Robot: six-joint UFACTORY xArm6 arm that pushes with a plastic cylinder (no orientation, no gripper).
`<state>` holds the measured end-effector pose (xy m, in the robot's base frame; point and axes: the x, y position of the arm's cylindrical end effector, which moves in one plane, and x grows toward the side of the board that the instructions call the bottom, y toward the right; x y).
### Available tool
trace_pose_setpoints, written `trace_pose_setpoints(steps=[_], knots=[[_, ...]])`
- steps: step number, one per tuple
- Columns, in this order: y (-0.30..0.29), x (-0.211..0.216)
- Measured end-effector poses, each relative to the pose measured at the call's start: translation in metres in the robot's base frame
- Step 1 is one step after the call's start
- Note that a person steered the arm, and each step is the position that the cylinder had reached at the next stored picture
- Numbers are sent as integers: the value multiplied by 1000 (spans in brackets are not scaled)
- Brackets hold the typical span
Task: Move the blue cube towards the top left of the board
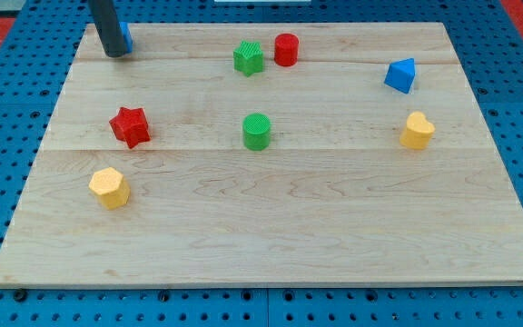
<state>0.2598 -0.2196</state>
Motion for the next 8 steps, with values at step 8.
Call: trace_pose_setpoints(steps=[8], knots=[[156,20]])
